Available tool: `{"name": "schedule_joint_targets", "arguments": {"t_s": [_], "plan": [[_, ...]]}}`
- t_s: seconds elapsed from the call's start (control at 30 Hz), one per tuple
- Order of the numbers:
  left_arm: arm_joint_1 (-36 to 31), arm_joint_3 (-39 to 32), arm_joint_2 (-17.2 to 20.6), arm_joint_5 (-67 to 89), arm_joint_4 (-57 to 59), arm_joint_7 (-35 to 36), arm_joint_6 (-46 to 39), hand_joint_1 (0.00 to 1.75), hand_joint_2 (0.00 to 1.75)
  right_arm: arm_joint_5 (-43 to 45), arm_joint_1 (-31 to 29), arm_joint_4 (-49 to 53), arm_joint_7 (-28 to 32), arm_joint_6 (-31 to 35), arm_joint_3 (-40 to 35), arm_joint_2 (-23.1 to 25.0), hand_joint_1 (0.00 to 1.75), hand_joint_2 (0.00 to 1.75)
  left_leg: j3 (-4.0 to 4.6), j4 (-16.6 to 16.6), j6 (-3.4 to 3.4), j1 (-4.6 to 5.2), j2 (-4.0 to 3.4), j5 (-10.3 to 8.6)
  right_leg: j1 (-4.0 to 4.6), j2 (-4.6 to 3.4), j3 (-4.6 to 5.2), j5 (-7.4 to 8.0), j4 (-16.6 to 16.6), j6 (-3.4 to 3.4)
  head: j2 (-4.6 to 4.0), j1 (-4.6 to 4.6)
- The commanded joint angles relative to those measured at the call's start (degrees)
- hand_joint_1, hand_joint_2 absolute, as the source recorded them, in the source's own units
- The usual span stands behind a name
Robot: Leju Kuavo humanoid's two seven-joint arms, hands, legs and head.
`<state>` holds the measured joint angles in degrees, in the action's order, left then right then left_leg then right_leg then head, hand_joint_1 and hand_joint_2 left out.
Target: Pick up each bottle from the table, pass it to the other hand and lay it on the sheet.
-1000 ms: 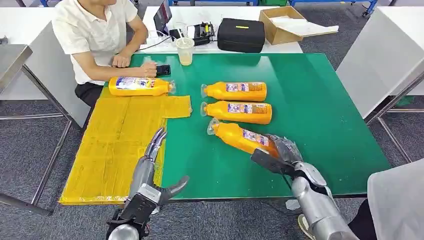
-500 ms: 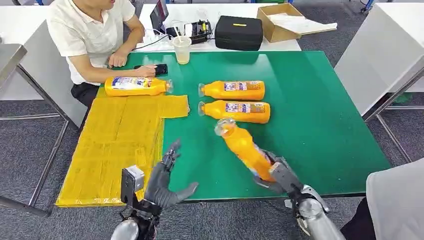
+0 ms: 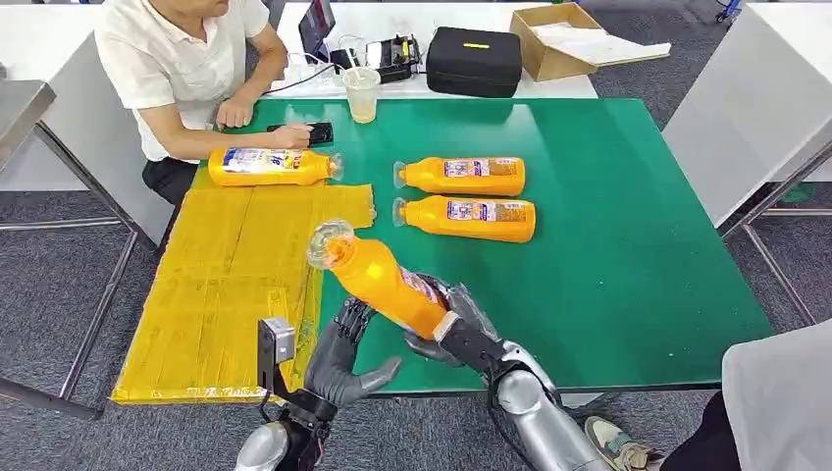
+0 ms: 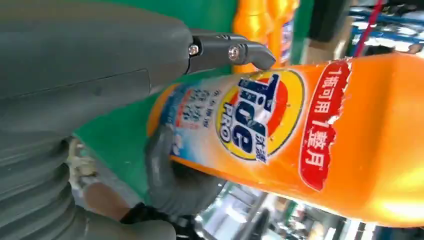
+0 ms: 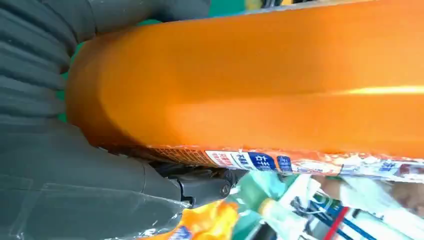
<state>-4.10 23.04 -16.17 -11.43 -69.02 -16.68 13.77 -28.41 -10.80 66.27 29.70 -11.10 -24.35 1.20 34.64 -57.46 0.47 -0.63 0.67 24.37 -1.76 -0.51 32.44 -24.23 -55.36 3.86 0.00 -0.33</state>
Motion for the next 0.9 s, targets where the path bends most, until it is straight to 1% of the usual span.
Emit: {"name": "schedule_joint_targets", "arguments": {"t_s": [0.03,0.07,0.1,0.13,0.27,0.33,0.37,0.43,0.47,0.5,0.53,0.57,0.6,0.63,0.67,0.7,0.73,0.77,0.83,0.9], "plan": [[-3.67,0.80,-2.43,1.45,-2.75,-1.80,-2.88,0.00,1.75,-0.93,-1.83,-6.95,-0.93,1.43,-6.03,1.62,1.75,1.75,-0.03,-0.06,0.00,-0.06,-0.06,0.05,0.09,0.02,-0.05,-0.03,-0.01,-0.16,0.00,0.00],[-3.05,0.65,-2.31,1.45,-4.19,-1.53,-3.03,0.00,1.75,-0.90,-1.40,-6.74,-0.98,1.54,-6.15,1.52,1.75,1.75,0.00,-0.03,0.00,-0.05,-0.06,0.03,0.07,0.03,-0.02,-0.02,0.00,-0.12,0.00,-0.02],[-2.31,-0.01,-2.49,0.46,-5.69,-1.66,-3.06,0.00,1.75,-0.89,-0.79,-6.41,-1.00,1.71,-6.31,1.44,1.75,1.75,-0.10,-0.12,0.01,-0.10,-0.08,0.13,0.16,0.08,-0.16,-0.10,-0.04,-0.29,0.00,0.00],[-1.76,-0.35,-2.48,0.09,-7.37,-2.16,-3.19,0.00,1.75,-0.71,0.18,-5.96,-1.09,1.89,-6.29,1.50,1.75,1.75,-0.01,-0.04,0.01,-0.06,-0.01,0.05,0.10,0.09,-0.04,-0.05,0.01,-0.15,0.00,0.00],[-1.19,-0.45,-2.78,-0.69,-9.96,-1.29,-4.06,0.00,1.75,-1.82,1.09,-4.14,-2.68,2.52,-7.39,1.73,1.75,1.75,0.02,-0.08,0.02,-0.08,-0.04,0.10,0.11,0.08,-0.02,-0.08,0.00,-0.17,0.00,0.00],[-1.53,-0.70,-3.17,-1.35,-8.53,0.06,-5.43,0.00,1.75,-3.25,0.99,-3.48,-3.34,2.97,-8.60,1.63,1.75,1.75,0.06,-0.08,0.02,-0.05,-0.06,0.09,0.08,0.05,0.01,-0.08,-0.03,-0.19,0.00,0.02],[-1.81,-0.62,-3.10,-1.37,-7.72,-0.01,-5.49,0.00,1.75,-3.39,0.99,-3.33,-3.47,3.08,-8.86,1.82,1.75,1.75,0.15,-0.05,0.01,-0.05,-0.06,0.06,0.07,0.03,0.09,-0.04,0.00,-0.15,0.00,0.00],[-2.82,-0.93,-3.56,-2.81,-5.15,-0.65,-6.28,0.00,1.75,-3.50,0.78,-2.99,-3.52,3.17,-9.78,2.01,1.75,1.75,0.05,-0.12,0.02,-0.08,-0.08,0.15,0.13,0.06,-0.03,-0.12,-0.04,-0.27,0.00,0.00],[-2.82,-0.93,-3.56,-2.81,-5.15,-0.65,-6.28,0.00,1.75,-3.50,0.78,-2.99,-3.52,3.17,-9.78,2.01,1.75,1.75,0.18,-0.03,0.01,-0.03,0.00,0.03,0.05,0.09,0.14,-0.04,0.00,-0.14,0.00,0.00],[-3.11,-0.83,-3.61,-3.00,-4.49,-0.82,-6.24,0.00,1.75,-3.52,0.69,-3.01,-3.57,3.17,-10.01,2.10,1.75,1.75,0.10,-0.07,0.01,-0.06,-0.01,0.08,0.10,0.11,0.04,-0.09,-0.01,-0.22,0.00,0.00],[-3.77,0.68,-2.82,-3.43,-3.62,-0.20,-3.95,0.00,1.75,-3.67,0.26,-3.35,-3.70,3.24,-10.53,1.88,1.75,1.75,0.17,-0.03,0.01,-0.03,0.01,0.04,0.06,0.10,0.13,-0.05,-0.01,-0.15,0.00,0.02],[-3.95,1.46,-2.61,-3.68,-2.81,0.25,-2.84,0.00,1.75,-3.83,-0.30,-3.84,-3.75,3.37,-10.70,1.69,1.75,1.75,0.11,-0.08,0.01,-0.08,0.00,0.08,0.12,0.13,0.04,-0.09,-0.01,-0.23,0.00,0.00],[-3.97,1.80,-2.61,-4.61,-2.22,0.86,-1.73,0.16,1.75,-3.79,-0.63,-4.10,-3.70,3.44,-10.64,1.64,1.75,1.75,0.13,-0.03,0.01,-0.03,0.02,0.04,0.06,0.12,0.10,-0.06,0.00,-0.17,0.00,0.00],[-3.20,2.85,-1.68,-6.21,-0.42,2.59,0.63,0.44,1.75,-3.03,-0.47,-4.49,-2.85,3.42,-10.28,0.77,1.75,1.75,0.16,-0.02,0.02,-0.02,0.02,0.02,0.04,0.11,0.13,-0.04,0.01,-0.13,0.00,0.00],[-3.01,3.11,-1.51,-6.17,0.30,1.66,0.91,0.44,1.75,-2.93,-0.49,-4.74,-2.49,3.46,-10.23,0.55,1.75,1.75,0.09,-0.06,0.03,-0.04,0.02,0.07,0.08,0.14,0.04,-0.08,0.01,-0.20,0.00,0.00],[-3.11,4.00,-0.94,-5.34,1.05,1.09,1.28,1.55,1.75,-2.98,-0.50,-4.84,-2.02,3.65,-10.19,0.25,1.75,1.75,0.09,0.03,0.03,-0.01,0.01,0.03,0.03,0.10,0.06,-0.04,0.06,-0.13,0.00,0.00],[-3.60,5.65,-0.25,-1.16,1.83,-0.93,-0.15,1.75,1.75,-2.82,-0.55,-4.51,-1.71,3.95,-9.81,-0.12,1.75,1.75,0.12,0.05,0.02,0.01,0.00,0.00,0.01,0.07,0.10,-0.02,0.07,-0.09,0.00,0.00],[-3.75,5.62,-0.47,-0.94,2.24,-1.04,-0.31,1.75,1.75,-2.80,-0.53,-4.14,-1.69,4.00,-9.64,-0.27,1.75,1.75,0.01,0.04,0.03,-0.01,0.00,0.05,0.05,0.11,-0.04,-0.06,0.09,-0.17,0.00,0.00],[-4.15,5.26,-0.76,-1.51,3.28,-0.26,0.22,1.75,1.75,-2.81,-0.59,-3.64,-1.64,3.97,-9.52,-0.34,1.75,1.75,0.05,-0.01,0.03,-0.03,0.03,0.06,0.07,0.15,-0.03,-0.08,0.06,-0.21,0.00,0.02],[-4.23,4.99,-0.62,-2.01,3.62,-0.11,0.70,1.75,1.75,-2.52,-0.85,-3.69,-1.55,3.59,-9.43,-0.31,1.75,1.75,0.18,0.03,0.01,0.01,-0.03,0.02,0.02,0.04,0.14,-0.02,0.04,-0.12,0.00,0.02]]}}
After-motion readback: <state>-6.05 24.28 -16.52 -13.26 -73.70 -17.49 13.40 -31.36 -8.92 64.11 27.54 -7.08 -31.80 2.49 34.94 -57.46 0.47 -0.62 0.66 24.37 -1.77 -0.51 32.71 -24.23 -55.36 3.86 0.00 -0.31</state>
